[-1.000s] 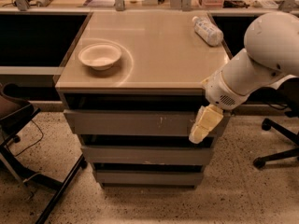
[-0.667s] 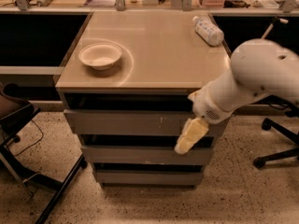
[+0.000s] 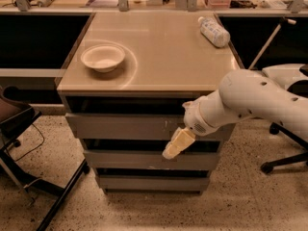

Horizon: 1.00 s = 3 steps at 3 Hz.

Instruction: Open top drawer

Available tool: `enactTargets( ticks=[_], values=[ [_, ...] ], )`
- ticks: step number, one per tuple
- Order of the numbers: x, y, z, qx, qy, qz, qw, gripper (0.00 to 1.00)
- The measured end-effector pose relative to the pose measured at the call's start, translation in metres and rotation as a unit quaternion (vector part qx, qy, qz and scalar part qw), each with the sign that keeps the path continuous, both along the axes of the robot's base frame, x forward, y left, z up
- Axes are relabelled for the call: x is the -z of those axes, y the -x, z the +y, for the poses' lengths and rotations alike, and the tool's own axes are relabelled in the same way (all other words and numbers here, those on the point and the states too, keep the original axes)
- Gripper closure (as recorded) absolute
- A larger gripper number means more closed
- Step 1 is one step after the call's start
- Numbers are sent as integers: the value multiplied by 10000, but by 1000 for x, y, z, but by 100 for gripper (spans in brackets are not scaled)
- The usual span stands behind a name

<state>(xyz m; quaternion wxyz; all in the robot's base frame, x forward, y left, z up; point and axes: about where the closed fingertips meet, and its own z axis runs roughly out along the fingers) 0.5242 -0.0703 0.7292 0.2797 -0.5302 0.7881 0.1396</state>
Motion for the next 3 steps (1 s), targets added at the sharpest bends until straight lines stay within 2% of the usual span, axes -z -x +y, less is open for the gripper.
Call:
enactTargets(
  ticks=[1,2,3],
  values=[
    [0,0,0,1,1,0,10000,0],
    [24,-22,-9,187,157,41,9997,0],
    [61,-61,-26,650,290,60,9974,0]
  ],
)
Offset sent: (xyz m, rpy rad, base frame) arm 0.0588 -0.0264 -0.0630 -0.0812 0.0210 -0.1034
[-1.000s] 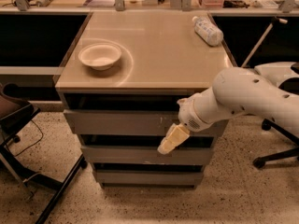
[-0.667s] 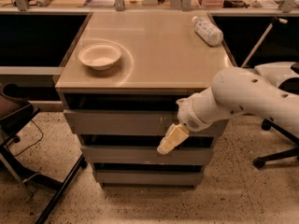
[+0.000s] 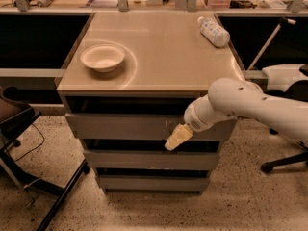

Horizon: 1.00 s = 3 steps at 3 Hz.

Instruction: Open top drawer

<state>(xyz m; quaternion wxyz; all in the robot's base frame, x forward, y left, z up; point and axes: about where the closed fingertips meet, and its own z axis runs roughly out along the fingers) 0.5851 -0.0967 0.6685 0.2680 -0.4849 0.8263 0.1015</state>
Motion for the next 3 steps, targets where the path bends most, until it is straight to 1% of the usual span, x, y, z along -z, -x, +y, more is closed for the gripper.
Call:
enactTargets(
  ticks=[1,2,3],
  values=[
    [2,0,-1,35,1,20,10000,0],
    [9,6,5,98,114,-58,9999,0],
    [38,8,24,290,376,-214,9986,0]
  ],
)
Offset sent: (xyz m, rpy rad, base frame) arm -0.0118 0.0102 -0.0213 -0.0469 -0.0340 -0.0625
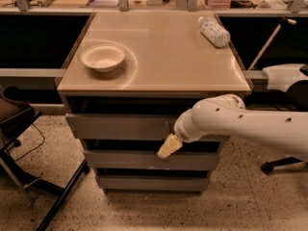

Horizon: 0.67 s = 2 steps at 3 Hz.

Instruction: Open top drawer

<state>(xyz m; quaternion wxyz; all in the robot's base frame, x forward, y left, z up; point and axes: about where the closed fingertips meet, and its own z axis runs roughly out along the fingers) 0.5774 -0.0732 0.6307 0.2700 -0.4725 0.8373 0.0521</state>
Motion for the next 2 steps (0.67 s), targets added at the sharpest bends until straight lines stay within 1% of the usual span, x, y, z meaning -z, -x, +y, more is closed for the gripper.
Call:
enactTargets(
  ticks=[1,2],
  values=[
    [-1,0,0,0,0,0,10000,0],
    [-1,0,0,0,0,0,10000,19]
  ],
)
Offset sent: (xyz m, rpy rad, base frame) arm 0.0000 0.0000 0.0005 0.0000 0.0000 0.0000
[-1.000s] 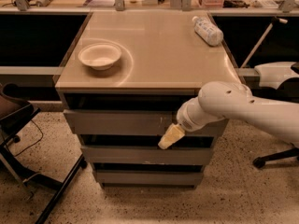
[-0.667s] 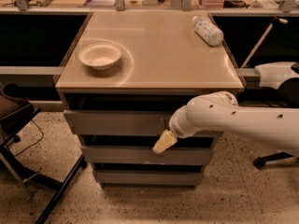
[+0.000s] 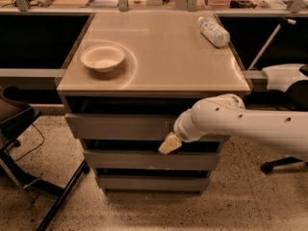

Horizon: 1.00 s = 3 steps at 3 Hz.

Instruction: Open top drawer

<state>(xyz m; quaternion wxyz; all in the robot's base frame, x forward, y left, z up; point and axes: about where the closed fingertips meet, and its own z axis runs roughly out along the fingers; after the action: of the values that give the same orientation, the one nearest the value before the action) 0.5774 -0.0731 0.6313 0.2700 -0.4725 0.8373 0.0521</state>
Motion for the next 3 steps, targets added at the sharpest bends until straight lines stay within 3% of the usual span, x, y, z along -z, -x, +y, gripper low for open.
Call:
enactTargets(
  ticks=[3],
  values=[
    [-6,0,0,0,0,0,10000,88]
  ],
)
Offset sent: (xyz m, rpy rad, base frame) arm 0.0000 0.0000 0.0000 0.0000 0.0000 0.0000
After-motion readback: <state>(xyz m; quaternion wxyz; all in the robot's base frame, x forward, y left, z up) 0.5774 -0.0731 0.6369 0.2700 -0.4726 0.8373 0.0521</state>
